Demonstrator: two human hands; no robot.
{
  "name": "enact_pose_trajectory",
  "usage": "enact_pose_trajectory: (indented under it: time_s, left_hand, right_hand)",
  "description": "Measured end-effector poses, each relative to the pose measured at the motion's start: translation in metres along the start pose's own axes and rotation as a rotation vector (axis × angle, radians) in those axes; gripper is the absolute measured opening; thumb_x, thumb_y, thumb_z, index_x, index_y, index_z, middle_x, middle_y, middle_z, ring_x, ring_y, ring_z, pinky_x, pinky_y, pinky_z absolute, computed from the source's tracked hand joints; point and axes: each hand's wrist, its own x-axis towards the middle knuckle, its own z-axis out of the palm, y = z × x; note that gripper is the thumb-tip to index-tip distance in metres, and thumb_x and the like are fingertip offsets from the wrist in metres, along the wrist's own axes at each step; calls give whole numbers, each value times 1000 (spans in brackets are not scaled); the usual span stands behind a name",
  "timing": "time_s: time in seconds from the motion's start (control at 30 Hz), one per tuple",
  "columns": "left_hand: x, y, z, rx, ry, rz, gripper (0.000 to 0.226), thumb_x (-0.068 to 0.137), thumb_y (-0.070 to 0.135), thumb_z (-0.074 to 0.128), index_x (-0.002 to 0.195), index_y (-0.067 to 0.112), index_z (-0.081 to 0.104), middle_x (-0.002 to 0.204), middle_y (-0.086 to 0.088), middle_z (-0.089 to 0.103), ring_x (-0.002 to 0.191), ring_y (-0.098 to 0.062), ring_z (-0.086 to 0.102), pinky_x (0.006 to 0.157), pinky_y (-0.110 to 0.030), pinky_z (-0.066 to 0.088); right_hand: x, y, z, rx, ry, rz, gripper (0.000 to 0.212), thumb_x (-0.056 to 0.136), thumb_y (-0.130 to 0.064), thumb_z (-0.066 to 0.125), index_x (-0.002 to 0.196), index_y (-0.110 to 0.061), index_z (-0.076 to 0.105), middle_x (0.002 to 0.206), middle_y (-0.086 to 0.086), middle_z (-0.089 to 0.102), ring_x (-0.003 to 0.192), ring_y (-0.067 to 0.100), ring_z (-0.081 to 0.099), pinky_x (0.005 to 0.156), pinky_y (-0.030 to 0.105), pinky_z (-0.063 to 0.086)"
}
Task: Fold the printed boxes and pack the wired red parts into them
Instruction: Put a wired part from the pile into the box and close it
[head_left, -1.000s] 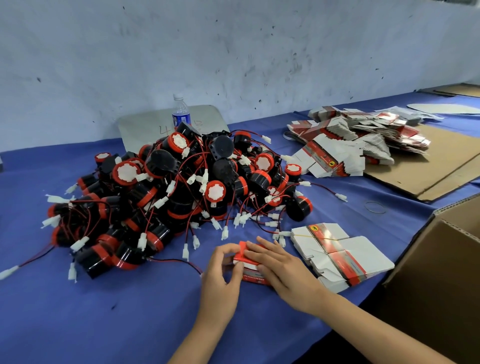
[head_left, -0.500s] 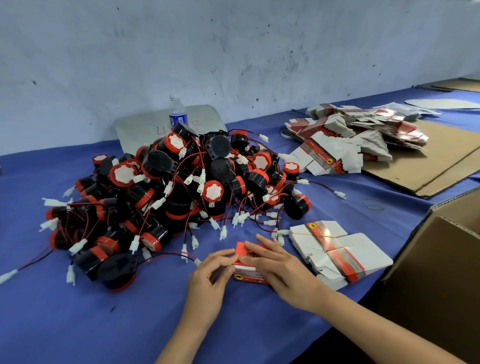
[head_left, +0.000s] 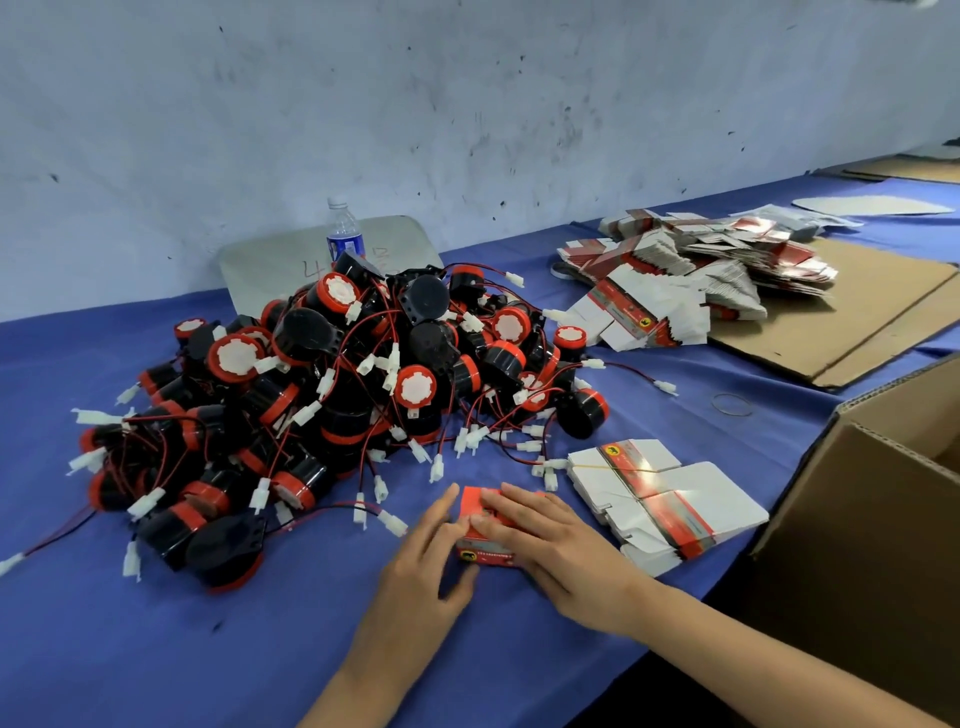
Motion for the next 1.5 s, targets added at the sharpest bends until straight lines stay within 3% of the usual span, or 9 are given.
enact_pose_trajectory:
  time_s: [0.17,0.3,0.47,0.63,0.83,0.97,1.07,1.17,1.5]
  left_hand:
    - [3,3,3,-130,-15,5,74,75,12,81,132,37,40,141,19,38,129,7,32,103,-21,39]
    - [7,7,2,-238,-34,-26,54,74,26,82,111,47,49,114,27,52,104,9,51,79,-5,41]
    - [17,23,15,-407,-60,-51,59,71,43,77,122,47,48,124,27,51,109,6,54,84,-8,45]
    - [24,24,30,-650,87,-285,74,81,10,72,135,44,36,136,17,50,107,0,62,88,-11,47]
    - [25,16,28,-747,133,-394,59,93,3,55,124,52,43,113,11,63,91,-9,70,77,-12,51]
    - [27,15,28,-757,115,-421,55,96,6,51,121,54,44,110,11,64,89,-9,70,74,-13,52]
    - [26,16,29,-758,99,-428,50,95,4,51,119,47,48,109,8,65,87,-10,70,77,-15,53]
    - [25,15,27,-728,93,-423,46,95,2,51,117,42,52,107,9,66,86,-8,70,76,-14,52]
    - [21,23,27,-535,-58,-346,42,94,-2,53,117,33,56,104,3,66,84,-3,67,75,-17,49]
  right_hand:
    - [-1,-22,-14,533,324,187,29,93,-32,59,121,-27,61,112,-27,61,108,1,58,90,16,44]
    - [-15,-28,-15,477,226,225,57,74,-54,74,123,-44,47,116,-29,52,112,-3,52,93,13,43]
    - [-30,-29,-34,368,333,283,54,73,-48,77,119,-35,52,112,-26,57,104,-5,54,88,9,42]
    - [-41,-24,-107,1258,1098,452,40,68,-19,76,103,-19,58,97,-7,71,89,8,67,68,23,57]
    - [-65,2,-182,2038,1783,-39,58,86,-44,63,121,0,51,119,23,64,109,35,64,82,38,58]
    - [-58,8,-156,1777,1396,277,56,80,-32,68,126,-4,51,115,16,68,110,30,65,89,36,56]
    - [-58,21,-131,708,600,555,47,85,-4,65,128,-21,54,127,-9,61,127,20,52,104,34,44]
    - [-67,44,-110,104,-163,648,63,88,-8,55,143,-34,37,151,-18,30,146,11,10,115,29,16]
    - [-78,68,-116,-60,-366,592,51,94,-29,59,142,-33,43,149,-20,35,137,12,35,107,23,26]
